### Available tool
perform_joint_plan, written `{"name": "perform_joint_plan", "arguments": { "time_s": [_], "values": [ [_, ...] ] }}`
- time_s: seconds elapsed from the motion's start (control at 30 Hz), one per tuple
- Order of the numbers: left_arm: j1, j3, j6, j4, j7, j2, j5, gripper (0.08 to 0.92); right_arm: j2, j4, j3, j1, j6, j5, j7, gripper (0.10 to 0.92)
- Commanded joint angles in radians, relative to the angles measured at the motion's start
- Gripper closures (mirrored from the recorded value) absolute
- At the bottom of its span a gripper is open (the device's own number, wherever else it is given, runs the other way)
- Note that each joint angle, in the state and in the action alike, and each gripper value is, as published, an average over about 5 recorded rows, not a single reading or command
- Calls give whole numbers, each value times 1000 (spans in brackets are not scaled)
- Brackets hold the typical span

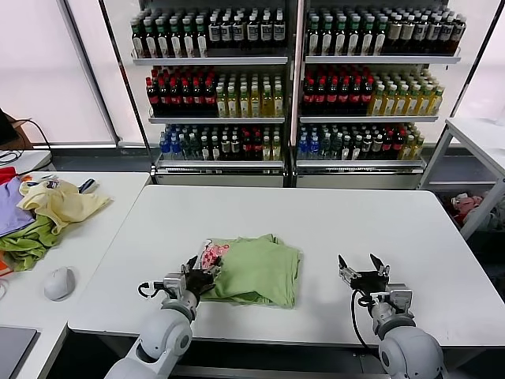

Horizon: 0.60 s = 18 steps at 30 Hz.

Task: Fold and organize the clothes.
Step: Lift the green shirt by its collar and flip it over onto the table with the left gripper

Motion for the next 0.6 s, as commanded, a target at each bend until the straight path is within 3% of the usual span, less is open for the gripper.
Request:
{"name": "perform_joint_plan", "arguments": {
  "time_s": [0.03, 0.33, 0.6],
  "values": [
    [4, 12, -3, 21, 4, 7, 22, 421, 0, 4, 1, -1, -1, 1, 0, 203],
    [-11, -29, -3, 42, 26, 10, -189, 681, -1, 12, 5, -3, -2, 2, 1, 203],
    [7, -150, 10, -65, 27, 25, -458, 874, -4, 20, 12, -9, 0, 6, 1, 203]
  ]
}}
